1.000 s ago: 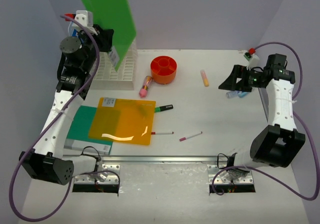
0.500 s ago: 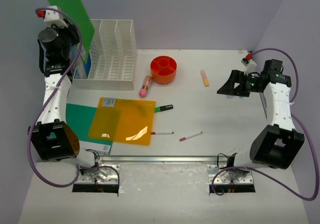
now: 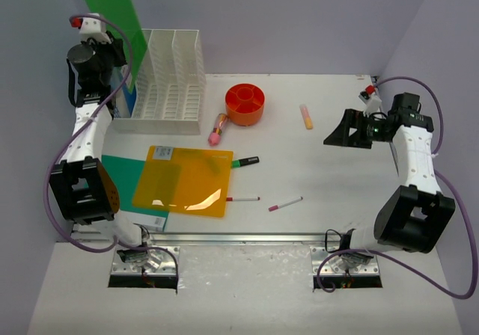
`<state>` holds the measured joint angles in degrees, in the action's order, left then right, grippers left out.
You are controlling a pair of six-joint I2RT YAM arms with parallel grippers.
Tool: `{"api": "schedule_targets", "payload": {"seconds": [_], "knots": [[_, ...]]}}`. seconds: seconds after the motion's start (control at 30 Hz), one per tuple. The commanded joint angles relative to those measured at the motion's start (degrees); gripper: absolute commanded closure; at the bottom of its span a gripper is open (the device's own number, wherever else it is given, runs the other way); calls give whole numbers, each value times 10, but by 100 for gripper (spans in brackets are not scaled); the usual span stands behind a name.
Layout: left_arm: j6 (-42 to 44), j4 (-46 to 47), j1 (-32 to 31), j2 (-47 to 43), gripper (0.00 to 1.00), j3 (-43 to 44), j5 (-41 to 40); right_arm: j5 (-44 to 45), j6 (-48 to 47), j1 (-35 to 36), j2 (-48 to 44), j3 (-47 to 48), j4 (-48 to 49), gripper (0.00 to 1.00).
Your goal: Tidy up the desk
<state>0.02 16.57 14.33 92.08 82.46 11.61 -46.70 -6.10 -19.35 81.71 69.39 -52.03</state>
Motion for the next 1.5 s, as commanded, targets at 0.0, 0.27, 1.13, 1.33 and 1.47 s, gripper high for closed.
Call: {"api": "schedule_targets", "payload": {"seconds": [0.0,0.27,1.13,1.33,1.47], "knots": [[22,90,7,14,100,2,25,-3,-12,2,-15,-7,14,1],[18,183,6,41,100,-71,81,-1,-17,1,-4,-16,11,1],[50,430,36,211,100,-165,298,-29,-21,2,25,-17,-30,1],[69,417,59,227,100,-138,373,-31,-24,2,30,-17,-41,1],[102,392,69,239,100,-129,398,-37,-20,4,37,-13,-47,1]]}}
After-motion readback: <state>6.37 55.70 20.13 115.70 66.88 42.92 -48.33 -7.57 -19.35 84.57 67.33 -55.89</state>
